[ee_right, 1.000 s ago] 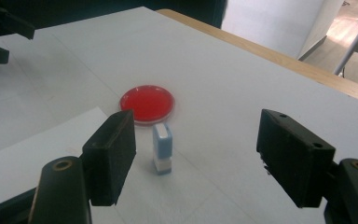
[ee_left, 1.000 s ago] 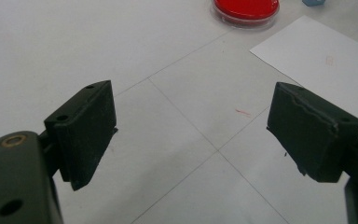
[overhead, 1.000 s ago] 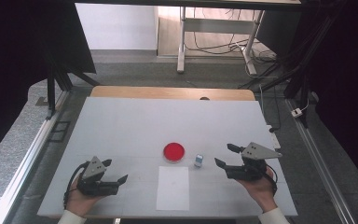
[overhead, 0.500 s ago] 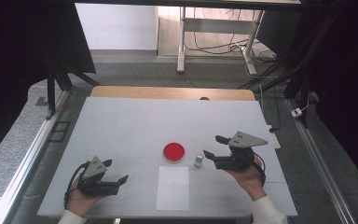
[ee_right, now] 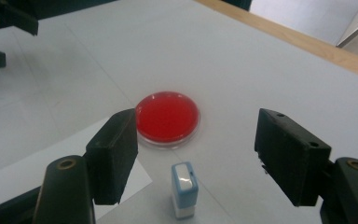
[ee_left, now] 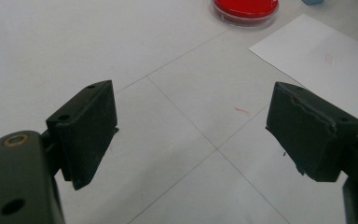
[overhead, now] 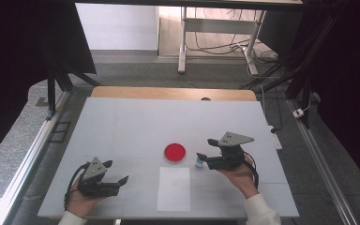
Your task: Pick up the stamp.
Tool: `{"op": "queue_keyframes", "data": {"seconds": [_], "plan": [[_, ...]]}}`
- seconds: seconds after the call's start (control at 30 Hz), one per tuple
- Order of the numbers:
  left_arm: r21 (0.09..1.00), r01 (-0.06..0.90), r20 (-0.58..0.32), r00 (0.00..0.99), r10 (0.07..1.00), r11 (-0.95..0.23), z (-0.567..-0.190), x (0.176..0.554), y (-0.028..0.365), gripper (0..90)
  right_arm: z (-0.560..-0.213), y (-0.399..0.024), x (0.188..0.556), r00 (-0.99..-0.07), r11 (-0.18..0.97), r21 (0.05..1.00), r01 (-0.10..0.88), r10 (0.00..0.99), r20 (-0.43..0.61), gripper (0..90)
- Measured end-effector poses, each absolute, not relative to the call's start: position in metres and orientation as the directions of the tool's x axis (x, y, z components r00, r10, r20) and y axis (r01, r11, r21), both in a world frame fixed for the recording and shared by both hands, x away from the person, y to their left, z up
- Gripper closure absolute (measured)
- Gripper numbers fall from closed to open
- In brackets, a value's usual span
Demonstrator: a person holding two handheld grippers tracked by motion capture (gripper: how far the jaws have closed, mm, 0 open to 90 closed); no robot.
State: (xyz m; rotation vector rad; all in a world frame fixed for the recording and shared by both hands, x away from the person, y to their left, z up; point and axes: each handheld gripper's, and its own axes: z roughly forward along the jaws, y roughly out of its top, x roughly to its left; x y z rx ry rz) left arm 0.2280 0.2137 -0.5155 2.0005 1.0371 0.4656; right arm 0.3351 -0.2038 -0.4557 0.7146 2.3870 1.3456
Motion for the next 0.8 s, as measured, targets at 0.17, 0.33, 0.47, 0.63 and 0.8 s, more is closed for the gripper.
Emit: {"op": "queue_keyframes", "data": {"seconds": [0.17,0.33,0.47,0.63,0.8], "plan": [[0.795,0.504,-0.038,0.597,0.802,-0.338,-0.517,0.228,0.213,16.4,-0.461,-0.203,0.336,-0.844,0.467,0.842,0.271,0.536,-0.025,31.6],[0.794,0.505,-0.037,0.596,0.802,-0.338,-0.517,0.228,0.213,16.6,-0.468,-0.204,0.339,-0.851,0.487,0.826,0.283,0.524,-0.017,33.5],[0.792,0.506,-0.038,0.598,0.800,-0.341,-0.518,0.229,0.213,16.6,-0.471,-0.203,0.340,-0.855,0.499,0.819,0.283,0.517,-0.019,35.2],[0.790,0.509,-0.037,0.598,0.801,-0.343,-0.519,0.229,0.212,16.7,-0.475,-0.202,0.341,-0.856,0.506,0.813,0.287,0.517,-0.019,38.2],[0.787,0.509,-0.034,0.599,0.800,-0.348,-0.519,0.229,0.212,16.8,-0.481,-0.198,0.342,-0.861,0.532,0.794,0.295,0.508,-0.020,43.4]]}}
